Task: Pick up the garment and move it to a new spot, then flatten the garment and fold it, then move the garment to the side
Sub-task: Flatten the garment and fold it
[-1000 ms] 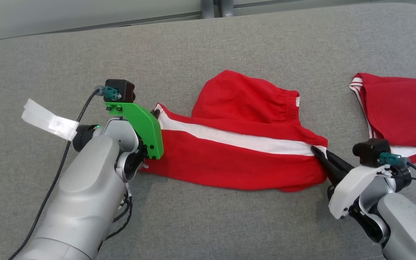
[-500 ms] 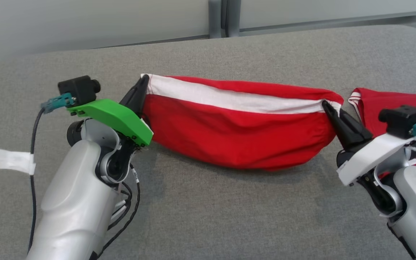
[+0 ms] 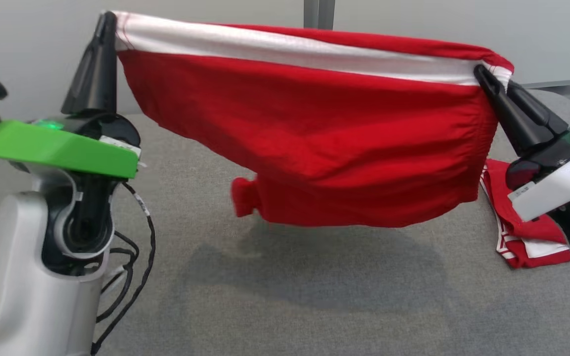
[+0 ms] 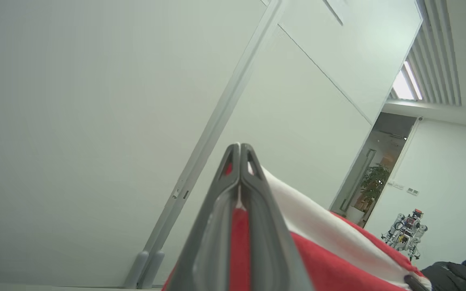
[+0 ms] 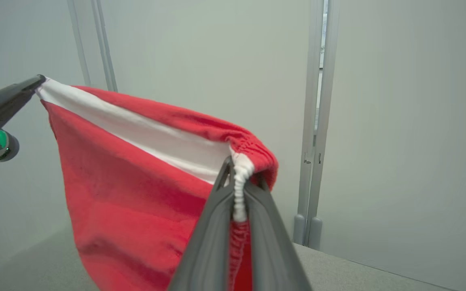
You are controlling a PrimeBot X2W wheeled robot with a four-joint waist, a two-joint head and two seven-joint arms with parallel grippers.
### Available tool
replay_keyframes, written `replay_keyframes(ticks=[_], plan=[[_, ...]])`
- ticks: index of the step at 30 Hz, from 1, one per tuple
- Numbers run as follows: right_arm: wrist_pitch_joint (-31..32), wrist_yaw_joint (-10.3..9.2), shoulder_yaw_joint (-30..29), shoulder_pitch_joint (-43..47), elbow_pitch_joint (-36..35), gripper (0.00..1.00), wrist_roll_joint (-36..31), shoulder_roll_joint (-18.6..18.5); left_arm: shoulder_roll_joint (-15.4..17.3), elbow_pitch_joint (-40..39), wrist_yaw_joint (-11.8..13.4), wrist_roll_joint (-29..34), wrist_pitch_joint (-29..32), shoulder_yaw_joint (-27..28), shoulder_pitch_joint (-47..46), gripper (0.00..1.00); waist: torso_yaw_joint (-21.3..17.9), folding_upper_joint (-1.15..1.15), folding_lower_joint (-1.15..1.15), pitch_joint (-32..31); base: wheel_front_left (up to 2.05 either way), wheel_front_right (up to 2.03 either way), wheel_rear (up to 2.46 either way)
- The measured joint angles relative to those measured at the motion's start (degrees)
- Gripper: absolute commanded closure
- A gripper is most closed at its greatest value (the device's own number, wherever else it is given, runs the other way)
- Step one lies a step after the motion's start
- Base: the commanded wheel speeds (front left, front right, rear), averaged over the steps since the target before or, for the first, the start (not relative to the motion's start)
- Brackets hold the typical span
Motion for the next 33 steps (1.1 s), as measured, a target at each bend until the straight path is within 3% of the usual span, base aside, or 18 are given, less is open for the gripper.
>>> replay_keyframes(ticks=[4, 8, 13, 18, 22, 25, 33], plan=[[4.50, 0.00, -2.22, -2.68, -2.98, 1.00, 0.08, 0.08, 1.01, -8.13, 2.90, 0.60, 2.23, 0.64, -1.59, 1.00, 0.49, 0.00, 0.00, -1.02, 0.00, 0.00, 0.00], [8.51, 0.00, -0.67, -7.58, -0.82, 1.00, 0.47, 1.66, 2.23, -8.76, 4.82, 1.77, 5.14, 0.15, -5.21, 1.00, 0.96, 0.00, 0.00, -0.06, 0.00, 0.00, 0.00], [9.31, 0.00, 4.31, -18.52, 9.88, 1.00, -0.20, 5.76, 1.46, 1.30, 5.93, 1.80, 7.21, -0.32, -12.09, 1.00, 1.49, 0.00, 0.00, 3.34, 0.00, 0.00, 0.00], [2.04, 0.00, 7.53, -33.05, 24.80, 1.00, -5.17, 10.99, 1.83, 14.93, 5.58, 7.19, 2.02, -0.01, -25.01, 1.00, 2.20, 0.00, 0.00, 7.98, 0.00, 0.00, 0.00], [-7.16, 0.01, 8.31, -42.73, 35.64, 1.00, -11.35, 13.39, 0.30, 22.06, 3.13, 9.05, -3.89, 0.53, -34.95, 1.00, 2.92, 0.00, 0.00, 11.81, 0.00, 0.00, 0.00], [-11.78, 0.00, 10.71, -44.82, 42.91, 1.00, -13.73, 13.88, -1.80, 25.77, 0.47, 9.06, -6.57, -0.51, -35.76, 1.00, 3.80, 0.00, 0.00, 14.27, 0.00, 0.00, 0.00], [-15.60, 0.04, 27.52, -35.14, 55.60, 1.00, -9.93, 11.14, -5.53, 30.95, -5.88, 6.26, -12.27, -3.85, -15.91, 1.00, 8.12, 0.00, 0.01, 17.51, 0.00, 0.00, 0.00]])
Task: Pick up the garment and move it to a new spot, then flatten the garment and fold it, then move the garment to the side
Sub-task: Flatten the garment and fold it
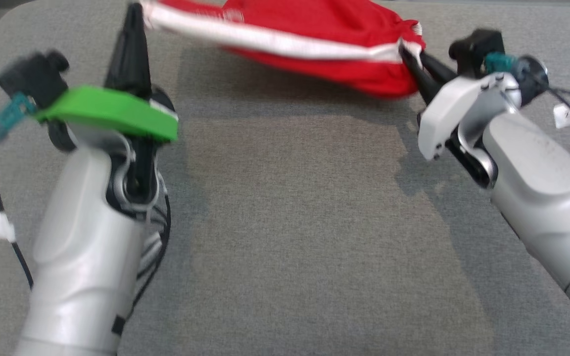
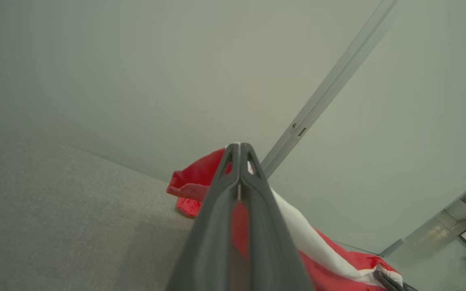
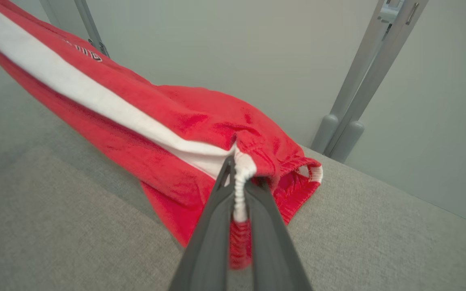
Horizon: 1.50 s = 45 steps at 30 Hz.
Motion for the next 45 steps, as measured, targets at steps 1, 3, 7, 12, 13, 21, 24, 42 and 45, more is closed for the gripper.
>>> replay_keyframes(ticks=[1, 3, 7, 12, 13, 21, 24, 42, 45], plan=[[-0.58, 0.00, 1.66, 1.62, 0.71, 1.00, 0.94, -0.59, -0.35, 0.27, -0.57, -0.73, -0.31, -0.12, 2.92, 1.00, 0.46, 0.00, 0.00, 0.22, 0.00, 0.00, 0.00], [-1.91, 0.00, 4.83, 4.54, 1.07, 1.00, 3.56, -1.67, -0.54, 0.29, -1.53, -1.14, -1.25, -0.69, 8.34, 1.00, 1.21, 0.00, 0.00, 0.52, 0.00, 0.00, 0.00], [-5.50, 0.00, 7.61, 8.10, -0.45, 1.00, 8.37, -2.93, -0.59, -1.80, -2.11, -2.03, -2.82, 0.37, 16.92, 1.00, 1.52, 0.00, 0.00, 0.46, 0.00, 0.00, 0.00], [-7.86, 0.00, 7.93, 9.80, -4.92, 1.00, 10.51, -4.70, -0.51, -7.60, -2.13, -0.78, -3.56, 3.41, 23.57, 1.00, 0.87, 0.00, 0.00, -0.64, 0.00, 0.00, 0.00], [-7.91, 0.00, 7.67, 10.44, -6.16, 1.00, 10.67, -4.91, -0.65, -9.03, -2.11, -0.43, -3.60, 4.04, 24.81, 1.00, 0.74, 0.00, 0.00, -0.89, 0.00, 0.00, 0.00], [-8.20, 0.00, -2.45, 24.37, -20.98, 1.00, 6.86, -6.94, -2.37, -21.73, -1.48, 3.27, -3.76, 6.51, 37.19, 1.00, 0.75, 0.00, -0.01, -3.55, 0.00, 0.00, 0.00], [-8.21, 0.00, -5.25, 28.57, -24.13, 1.00, 5.83, -7.16, -2.58, -24.44, -0.99, 4.08, -3.75, 6.97, 40.14, 1.00, 0.96, 0.00, -0.01, -4.28, 0.00, 0.00, 0.00], [-5.36, 0.01, -18.50, 59.90, -49.89, 1.00, -1.56, -6.33, -1.99, -46.89, 5.15, 6.89, -3.48, 9.75, 62.19, 1.00, -1.62, 0.00, -0.01, -11.26, 0.00, 0.00, 0.00], [-3.08, 0.00, -19.89, 63.43, -54.47, 1.00, -2.65, -5.93, -1.49, -50.02, 6.03, 7.35, -3.02, 9.82, 63.77, 1.00, -2.64, 0.00, -0.01, -11.57, 0.00, 0.00, 0.00]])
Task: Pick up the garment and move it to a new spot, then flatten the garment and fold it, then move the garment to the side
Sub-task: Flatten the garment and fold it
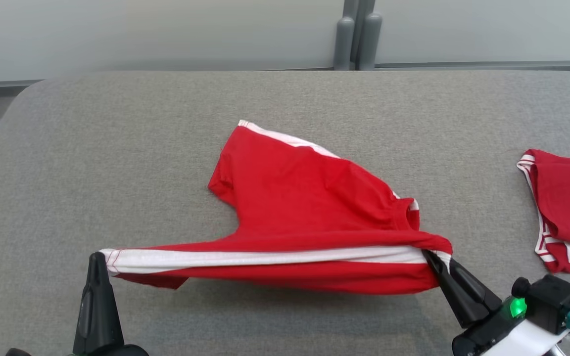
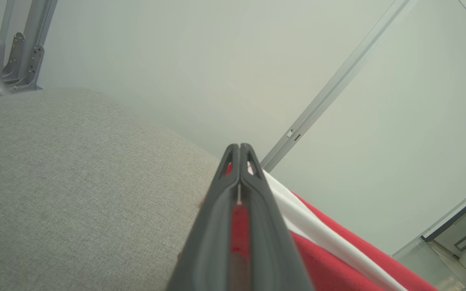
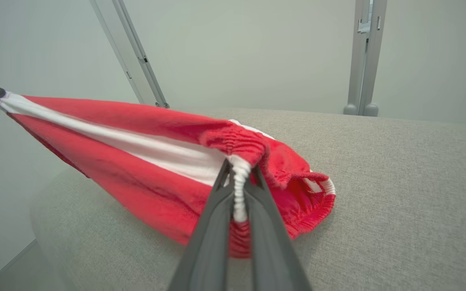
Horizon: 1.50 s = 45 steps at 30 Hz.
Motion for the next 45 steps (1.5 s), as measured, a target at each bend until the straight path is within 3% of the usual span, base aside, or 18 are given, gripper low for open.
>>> replay_keyframes(ticks=[5, 11, 25, 35, 45], plan=[[3.38, 0.00, -0.66, 2.53, -5.06, 1.00, -0.69, 1.00, 0.44, -1.47, 0.33, 0.14, 1.52, -0.88, 0.27, 1.00, -1.60, 0.00, 0.00, 0.12, 0.00, 0.00, 0.00], [4.14, 0.00, -1.66, 2.29, -2.50, 1.00, -0.27, 4.16, 1.27, 4.24, -1.13, 0.09, 3.12, -2.22, -4.46, 1.00, -3.08, 0.00, 0.00, 0.86, 0.00, 0.00, 0.00], [0.23, 0.00, -3.68, -6.75, 15.75, 1.00, 0.69, 13.59, 3.08, 35.05, -7.00, 1.85, 5.59, -4.99, -32.68, 1.00, -5.79, 0.00, 0.00, 4.25, 0.00, 0.00, 0.00], [1.12, -0.01, -5.22, -17.22, 24.10, 1.00, -1.30, 18.58, 3.05, 55.30, -8.93, 3.63, 7.24, -8.48, -51.05, 1.00, -8.86, 0.00, 0.00, 9.69, 0.00, 0.00, 0.00], [0.98, -0.01, -5.30, -23.88, 31.15, 1.00, -3.04, 20.95, 2.46, 69.09, -9.65, 5.14, 4.97, -11.63, -61.38, 1.00, -11.27, 0.00, 0.00, 13.93, 0.00, 0.00, 0.00]])
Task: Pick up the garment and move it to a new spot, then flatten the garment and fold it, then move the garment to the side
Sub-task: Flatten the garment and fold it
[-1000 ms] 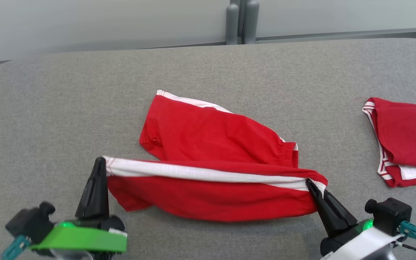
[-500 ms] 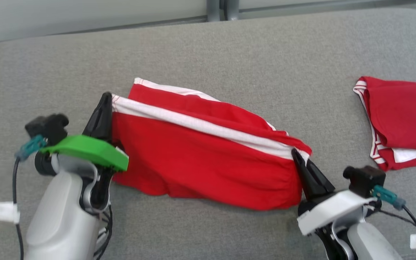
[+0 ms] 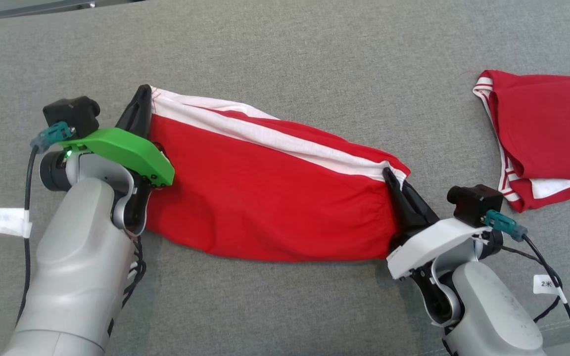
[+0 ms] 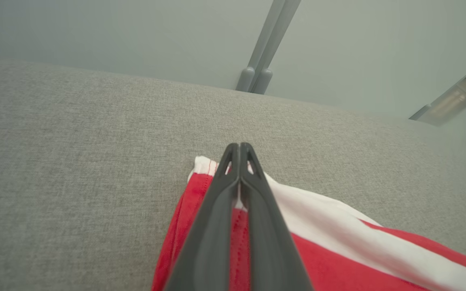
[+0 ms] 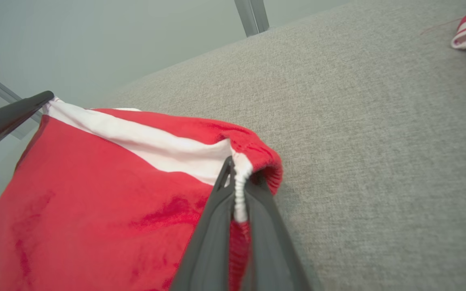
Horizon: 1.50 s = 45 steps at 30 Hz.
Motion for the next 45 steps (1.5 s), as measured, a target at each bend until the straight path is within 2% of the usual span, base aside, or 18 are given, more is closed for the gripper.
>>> replay_keyframes(ticks=[16, 17, 18, 19, 20, 21, 23, 24, 25, 30, 37, 45], plan=[[-2.05, 0.00, 2.61, -5.75, 6.66, 1.00, 0.36, 0.48, -0.10, 14.32, -0.29, 0.48, -0.47, -4.65, -8.89, 1.00, -1.50, 0.00, 0.01, 1.41, 0.00, 0.00, 0.00], [-2.09, 0.00, 2.77, -5.94, 6.93, 0.63, 0.40, 0.48, -0.10, 15.02, -0.29, 0.89, -0.37, -5.08, -9.25, 1.00, -1.56, 0.00, 0.01, 1.45, 0.00, 0.00, 0.00], [-2.10, 0.00, 2.92, -6.10, 7.13, 0.16, 0.47, 0.47, -0.12, 15.61, -0.29, 1.12, -0.36, -5.41, -9.66, 1.00, -1.59, 0.00, 0.01, 1.47, 0.00, 0.00, 0.00], [-2.13, 0.00, 3.04, -6.25, 7.30, 0.00, 0.55, 0.48, -0.14, 16.24, -0.29, 1.38, -0.05, -5.80, -10.11, 1.00, -1.60, 0.00, 0.01, 1.46, 0.00, 0.00, 0.00], [-2.20, 0.00, 3.08, -6.37, 7.45, 0.00, 0.54, 0.48, -0.19, 16.81, -0.29, 1.56, 0.12, -6.25, -10.54, 0.98, -1.59, 0.00, 0.01, 1.41, 0.00, 0.00, 0.00], [-2.20, 0.00, 3.08, -6.37, 7.45, 0.00, 0.54, 0.48, -0.19, 16.81, -0.29, 1.56, 0.12, -6.25, -10.54, 0.85, -1.59, 0.00, 0.01, 1.41, 0.00, 0.00, 0.00], [-2.25, 0.00, 2.79, -6.61, 7.70, 0.00, -0.01, 0.48, -0.35, 17.75, -0.29, 1.97, 0.64, -7.15, -11.12, 0.53, -1.51, 0.00, 0.01, 1.20, 0.00, 0.00, 0.00], [-2.25, 0.01, 2.57, -6.61, 7.76, 0.00, -0.54, 0.49, -0.41, 18.05, -0.29, 2.16, 0.66, -7.66, -11.30, 0.05, -1.43, 0.00, 0.01, 1.05, 0.00, 0.00, 0.00], [-2.23, 0.01, 2.11, -6.59, 7.84, 0.00, -1.26, 0.58, -0.43, 18.34, -0.29, 2.50, 0.66, -8.20, -11.49, 0.00, -1.34, 0.00, 0.01, 0.87, 0.00, 0.00, 0.00], [-1.23, 0.01, -1.20, -4.99, 6.54, 0.00, -4.47, 0.55, -0.85, 18.58, -0.30, 2.56, 0.69, -10.11, -11.72, 0.00, -0.60, 0.00, 0.01, -0.27, 0.00, 0.00, 0.00], [1.29, 0.00, -5.04, 0.09, 0.02, 0.00, -6.16, 0.55, -1.05, 16.18, -0.30, 1.48, 1.65, -13.40, -9.54, 0.00, 0.83, 0.00, 0.01, -2.14, 0.00, 0.00, 0.00], [5.22, 0.00, -10.18, 6.90, -8.91, 0.00, -8.08, 0.54, 1.76, 12.21, -0.30, -2.15, 2.07, -14.51, -2.96, 0.00, 2.20, 0.00, 0.00, -4.71, 0.00, 0.00, 0.00]])
